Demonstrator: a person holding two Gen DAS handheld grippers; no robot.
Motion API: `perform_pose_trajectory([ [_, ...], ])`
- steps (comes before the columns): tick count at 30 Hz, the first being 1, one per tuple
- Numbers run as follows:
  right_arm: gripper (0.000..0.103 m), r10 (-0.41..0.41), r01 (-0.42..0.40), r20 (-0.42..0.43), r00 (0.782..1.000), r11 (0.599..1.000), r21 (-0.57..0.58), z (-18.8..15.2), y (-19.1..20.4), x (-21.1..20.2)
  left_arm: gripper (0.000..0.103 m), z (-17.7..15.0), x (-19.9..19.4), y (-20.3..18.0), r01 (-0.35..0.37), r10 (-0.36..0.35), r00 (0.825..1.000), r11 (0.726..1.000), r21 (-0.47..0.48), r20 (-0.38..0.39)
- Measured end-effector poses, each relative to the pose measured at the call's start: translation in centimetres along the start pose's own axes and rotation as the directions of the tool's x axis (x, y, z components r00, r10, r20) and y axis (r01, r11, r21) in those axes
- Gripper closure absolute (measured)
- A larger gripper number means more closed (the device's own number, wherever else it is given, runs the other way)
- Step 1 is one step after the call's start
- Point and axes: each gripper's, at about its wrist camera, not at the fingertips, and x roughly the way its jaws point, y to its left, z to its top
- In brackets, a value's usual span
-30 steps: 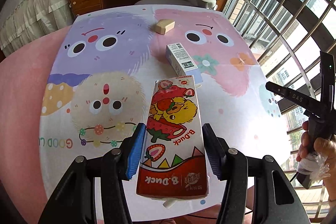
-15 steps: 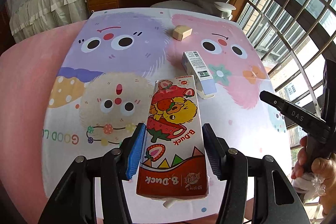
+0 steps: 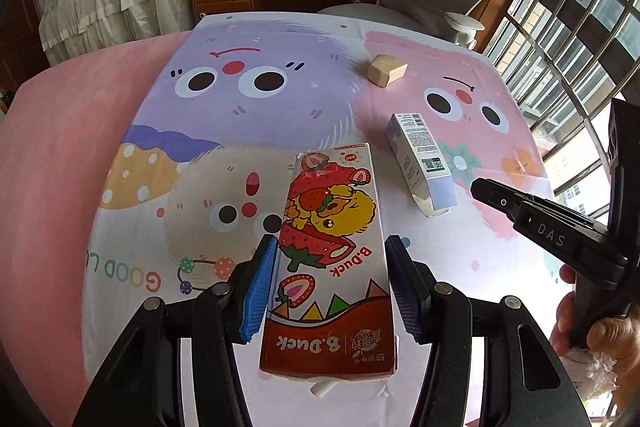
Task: Collect trash
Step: 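Grasp the white milk carton with the right tool, then carry the juice box and milk carton over the wastebasket and open both tools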
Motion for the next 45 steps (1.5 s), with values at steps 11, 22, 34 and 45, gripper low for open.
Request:
perform_pose_trajectory([
  [11, 0.045, -0.025, 0.022, -0.041, 0.999, 0.997, -0.074, 3.3, 2.9, 6.4, 0.048, 1.4, 1.9, 1.6, -0.048, 0.048, 0.999, 0.997, -0.053, -0.006],
  [22, 0.072, -0.123, 0.113, -0.077, 0.989, 0.987, -0.117, 3.5, 3.8, 9.8, 0.048, 1.5, 1.4, 3.8, -0.068, 0.068, 0.998, 0.994, -0.085, -0.001],
  [34, 0.072, -0.086, 0.087, 0.038, 0.996, 0.996, -0.031, -2.0, 6.0, -1.6, 0.048, -2.6, -4.3, 4.8, 0.013, -0.014, 0.999, 0.999, 0.032, 0.030],
  [45, 0.072, -0.108, 0.105, 0.093, 0.990, 0.994, 0.042, -18.0, 11.1, -11.9, 0.048, -13.8, -9.2, 6.2, 0.139, -0.141, 0.990, 0.963, 0.232, -0.010],
])
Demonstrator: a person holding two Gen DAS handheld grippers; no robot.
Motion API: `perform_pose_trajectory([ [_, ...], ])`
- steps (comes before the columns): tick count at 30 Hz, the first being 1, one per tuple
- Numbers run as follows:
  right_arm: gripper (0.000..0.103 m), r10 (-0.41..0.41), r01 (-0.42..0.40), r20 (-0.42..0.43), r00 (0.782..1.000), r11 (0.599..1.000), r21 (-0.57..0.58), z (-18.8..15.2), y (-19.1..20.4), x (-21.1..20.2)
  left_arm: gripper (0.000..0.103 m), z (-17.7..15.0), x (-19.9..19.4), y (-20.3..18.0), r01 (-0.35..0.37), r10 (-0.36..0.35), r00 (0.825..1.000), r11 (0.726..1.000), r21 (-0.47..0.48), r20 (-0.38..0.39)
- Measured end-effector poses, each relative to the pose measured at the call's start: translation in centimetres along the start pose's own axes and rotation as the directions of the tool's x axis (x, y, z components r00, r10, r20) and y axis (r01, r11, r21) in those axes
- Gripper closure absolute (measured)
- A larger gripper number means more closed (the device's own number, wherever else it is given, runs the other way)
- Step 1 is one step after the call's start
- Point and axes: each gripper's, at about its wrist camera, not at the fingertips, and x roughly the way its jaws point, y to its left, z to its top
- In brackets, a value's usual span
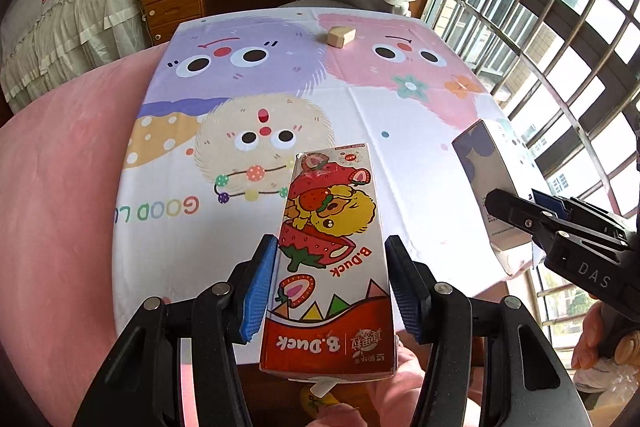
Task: Collect trash
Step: 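Carry the juice box and milk carton over the wastebasket and open both tools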
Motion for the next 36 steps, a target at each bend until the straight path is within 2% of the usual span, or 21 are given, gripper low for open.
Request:
perform_pose_trajectory([
  [4, 0.072, 0.014, -0.014, -0.051, 0.999, 1.000, -0.011, -6.9, 1.3, -2.0, 0.048, -5.3, -0.7, -0.9, 0.056, -0.054, 0.998, 0.997, 0.055, -0.043],
  [9, 0.072, 0.029, -0.035, -0.193, 0.981, 0.999, -0.027, -15.0, 2.3, -1.4, 0.048, -11.9, 0.0, -1.6, 0.118, -0.107, 0.987, 0.989, 0.094, -0.118],
  [15, 0.072, 0.020, 0.002, -0.358, 0.933, 0.998, 0.060, -22.6, 0.4, 3.7, 0.048, -18.7, 4.9, -2.7, 0.154, -0.127, 0.954, 0.985, 0.081, -0.270],
  [21, 0.072, 0.017, 0.059, -0.463, 0.886, 0.987, 0.148, -29.0, -3.8, 12.9, 0.048, -24.1, 13.1, -4.2, 0.158, -0.112, 0.919, 0.983, 0.092, -0.379],
  [23, 0.072, 0.027, 0.066, -0.489, 0.872, 0.983, 0.173, -31.0, -4.9, 15.7, 0.048, -25.5, 16.1, -4.5, 0.148, -0.097, 0.912, 0.984, 0.100, -0.399],
  [27, 0.071, 0.043, 0.068, -0.510, 0.859, 0.978, 0.197, -33.8, -6.6, 20.3, 0.048, -27.5, 21.0, -4.2, 0.130, -0.089, 0.903, 0.989, 0.070, -0.420],
  [30, 0.071, 0.062, 0.059, -0.505, 0.861, 0.974, 0.219, -34.6, -7.6, 22.9, 0.048, -28.4, 23.5, -3.7, 0.116, -0.086, 0.902, 0.992, 0.046, -0.422],
  [32, 0.067, 0.078, 0.052, -0.503, 0.861, 0.970, 0.239, -34.2, -8.1, 24.6, 0.047, -28.7, 24.8, -3.3, 0.114, -0.087, 0.900, 0.993, 0.038, -0.426],
  [33, 0.063, 0.082, 0.051, -0.505, 0.859, 0.969, 0.243, -34.1, -8.4, 25.3, 0.045, -29.0, 25.3, -3.2, 0.108, -0.080, 0.899, 0.993, 0.041, -0.430],
  [34, 0.053, 0.078, 0.056, -0.508, 0.858, 0.968, 0.244, -34.1, -8.6, 25.7, 0.042, -29.2, 25.6, -3.0, 0.097, -0.071, 0.900, 0.994, 0.040, -0.430],
  [35, 0.047, 0.082, 0.054, -0.507, 0.858, 0.967, 0.248, -34.0, -8.7, 25.9, 0.032, -29.4, 26.0, -2.5, 0.085, -0.061, 0.901, 0.996, 0.036, -0.430],
  [36, 0.047, 0.092, 0.046, -0.502, 0.860, 0.966, 0.254, -34.0, -8.8, 26.0, 0.026, -29.5, 26.3, -2.1, 0.073, -0.053, 0.901, 0.997, 0.030, -0.430],
])
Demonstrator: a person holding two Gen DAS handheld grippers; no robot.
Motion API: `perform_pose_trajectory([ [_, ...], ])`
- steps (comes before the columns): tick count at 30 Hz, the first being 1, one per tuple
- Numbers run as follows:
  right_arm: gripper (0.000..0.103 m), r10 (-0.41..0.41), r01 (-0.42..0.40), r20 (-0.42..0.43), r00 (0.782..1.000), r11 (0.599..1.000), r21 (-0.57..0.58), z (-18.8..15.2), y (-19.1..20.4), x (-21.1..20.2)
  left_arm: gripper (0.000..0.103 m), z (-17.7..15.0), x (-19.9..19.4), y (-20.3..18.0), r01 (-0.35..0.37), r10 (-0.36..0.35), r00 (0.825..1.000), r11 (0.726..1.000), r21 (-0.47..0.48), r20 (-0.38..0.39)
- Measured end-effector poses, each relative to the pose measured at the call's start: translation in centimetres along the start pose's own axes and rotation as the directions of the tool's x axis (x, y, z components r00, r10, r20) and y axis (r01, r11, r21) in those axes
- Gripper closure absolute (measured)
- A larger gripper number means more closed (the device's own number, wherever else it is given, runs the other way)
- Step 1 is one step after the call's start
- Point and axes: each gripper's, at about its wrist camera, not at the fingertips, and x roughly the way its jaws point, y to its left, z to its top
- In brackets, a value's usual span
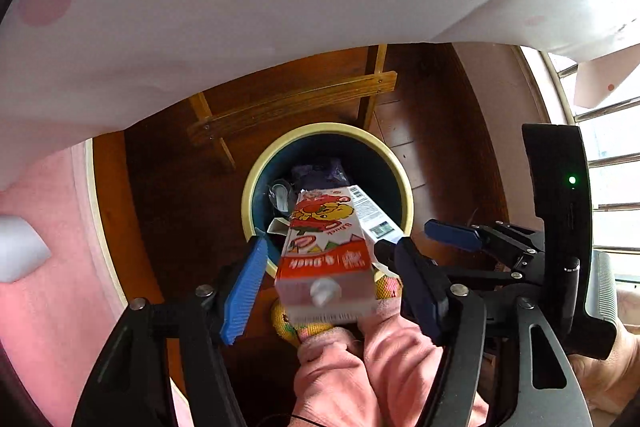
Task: Collect trash
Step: 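Carry the juice box and milk carton over the wastebasket and open both tools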
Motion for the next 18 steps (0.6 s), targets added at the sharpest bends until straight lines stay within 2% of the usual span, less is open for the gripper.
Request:
perform_pose_trajectory([
  [1, 0.047, 0.005, -0.005, 0.004, 1.000, 1.000, -0.001, 0.2, -0.1, 0.0, 0.015, 0.2, 0.0, 0.1, -0.006, 0.006, 1.000, 1.000, -0.007, 0.004],
  [2, 0.047, 0.002, -0.002, 0.009, 1.000, 1.000, -0.005, 0.4, -0.2, 0.1, 0.014, 0.4, -0.1, 0.3, -0.013, 0.013, 1.000, 1.000, -0.011, 0.012],
  [11, 0.047, -0.039, 0.040, 0.072, 0.997, 0.999, -0.006, 1.1, 0.7, -4.0, 0.014, 2.7, -2.0, 0.1, -0.041, 0.042, 0.999, 0.998, -0.041, 0.021],
  [18, 0.047, -0.041, 0.041, 0.121, 0.992, 0.999, 0.003, 1.0, 2.2, -9.9, 0.014, 2.9, -6.3, -0.5, -0.058, 0.059, 0.998, 0.996, -0.061, 0.014],
])
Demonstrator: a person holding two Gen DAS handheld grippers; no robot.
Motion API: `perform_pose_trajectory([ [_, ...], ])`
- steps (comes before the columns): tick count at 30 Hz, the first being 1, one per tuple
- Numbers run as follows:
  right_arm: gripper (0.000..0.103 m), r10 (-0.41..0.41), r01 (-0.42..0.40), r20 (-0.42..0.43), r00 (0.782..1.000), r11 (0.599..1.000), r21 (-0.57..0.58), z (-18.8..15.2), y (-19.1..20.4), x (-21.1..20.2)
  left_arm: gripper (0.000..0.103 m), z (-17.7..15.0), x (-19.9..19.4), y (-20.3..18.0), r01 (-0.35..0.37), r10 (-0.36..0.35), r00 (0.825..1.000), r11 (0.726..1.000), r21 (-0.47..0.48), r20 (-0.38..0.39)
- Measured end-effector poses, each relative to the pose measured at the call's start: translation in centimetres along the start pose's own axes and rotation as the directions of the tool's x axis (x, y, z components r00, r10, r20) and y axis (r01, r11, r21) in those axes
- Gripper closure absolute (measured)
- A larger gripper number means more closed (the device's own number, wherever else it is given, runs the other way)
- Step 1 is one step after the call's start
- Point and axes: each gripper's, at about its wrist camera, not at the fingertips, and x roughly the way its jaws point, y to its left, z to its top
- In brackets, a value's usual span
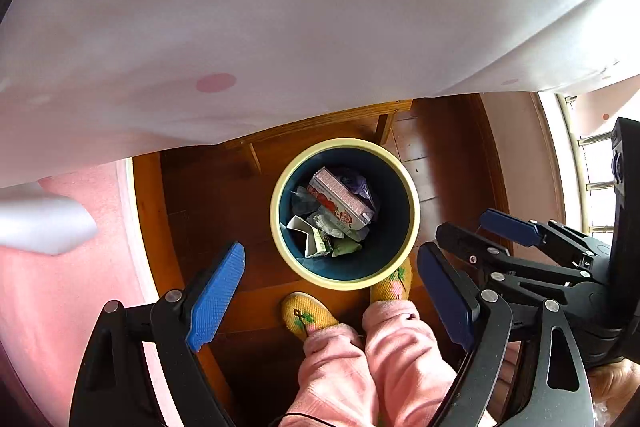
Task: Collect trash
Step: 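Raise both tools back toward the table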
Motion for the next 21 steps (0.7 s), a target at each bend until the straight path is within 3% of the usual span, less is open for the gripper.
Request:
perform_pose_trajectory([
  [6, 0.047, 0.011, -0.011, 0.034, 0.999, 1.000, -0.023, 0.3, 2.4, -7.1, 0.014, -0.6, -7.5, -0.1, 0.019, -0.019, 1.000, 1.000, -0.002, 0.013],
  [12, 0.047, 0.069, -0.064, 0.082, 0.994, 0.996, -0.054, 0.4, 5.7, -15.6, 0.014, 0.1, -18.1, 0.1, 0.052, -0.053, 0.992, 0.999, 0.016, 0.116],
  [16, 0.047, 0.105, -0.091, 0.176, 0.979, 0.992, -0.085, 1.2, 7.6, -21.9, 0.014, 1.3, -24.7, 0.3, 0.048, -0.057, 0.972, 0.998, 0.043, 0.229],
  [21, 0.047, 0.100, -0.058, 0.312, 0.945, 0.988, -0.142, 2.8, 10.2, -28.5, 0.014, 3.6, -31.6, 0.3, 0.024, -0.050, 0.927, 0.997, 0.074, 0.373],
])
